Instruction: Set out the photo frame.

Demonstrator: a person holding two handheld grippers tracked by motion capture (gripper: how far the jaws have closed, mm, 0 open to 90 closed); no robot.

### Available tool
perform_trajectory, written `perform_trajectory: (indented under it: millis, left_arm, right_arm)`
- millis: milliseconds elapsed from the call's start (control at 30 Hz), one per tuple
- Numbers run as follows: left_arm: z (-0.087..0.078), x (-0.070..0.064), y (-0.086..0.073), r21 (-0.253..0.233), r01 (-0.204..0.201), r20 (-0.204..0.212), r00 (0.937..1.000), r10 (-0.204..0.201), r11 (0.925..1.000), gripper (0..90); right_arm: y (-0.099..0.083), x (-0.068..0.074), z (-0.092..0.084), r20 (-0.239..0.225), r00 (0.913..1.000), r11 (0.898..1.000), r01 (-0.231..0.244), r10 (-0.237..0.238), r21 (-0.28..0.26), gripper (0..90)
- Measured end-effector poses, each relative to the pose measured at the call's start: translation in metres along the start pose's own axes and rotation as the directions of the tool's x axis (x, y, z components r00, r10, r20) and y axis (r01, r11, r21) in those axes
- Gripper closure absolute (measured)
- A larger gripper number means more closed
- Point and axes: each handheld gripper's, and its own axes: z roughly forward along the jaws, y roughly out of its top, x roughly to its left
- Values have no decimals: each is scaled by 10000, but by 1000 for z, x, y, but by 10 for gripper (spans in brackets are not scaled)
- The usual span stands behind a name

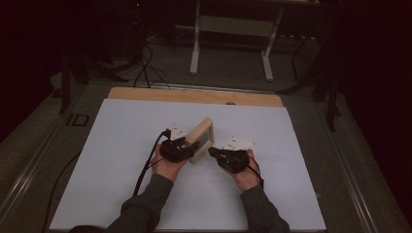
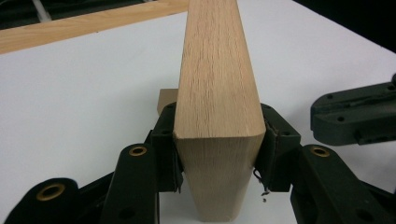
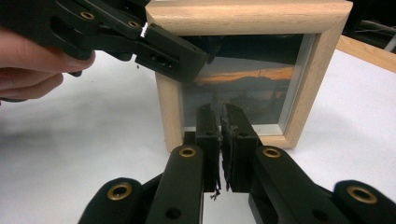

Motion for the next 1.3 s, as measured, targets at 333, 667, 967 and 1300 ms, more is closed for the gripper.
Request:
perform_trajectory:
  millis: [333, 667, 967, 1300]
  left_arm:
    - [0, 4, 0, -14, 16, 375, 9993, -16, 10000, 602]
    - [-6, 14, -1, 144, -523, 1051, 9932, 505, 9985, 605]
    - [-10, 21, -2, 128, -924, 1556, 9838, 893, 9956, 606]
    - [-8, 31, -3, -179, -954, 1987, 9752, 970, 9953, 607]
  right_arm:
    - [0, -3, -3, 100, 9999, 10000, -32, 32, -70, 852]
    - [1, -7, -7, 278, 9996, 9999, -55, 59, -141, 849]
    - [2, -11, -9, 459, 9989, 9998, -124, 132, -163, 843]
    - [3, -16, -8, 569, 9981, 9996, -208, 217, -164, 832]
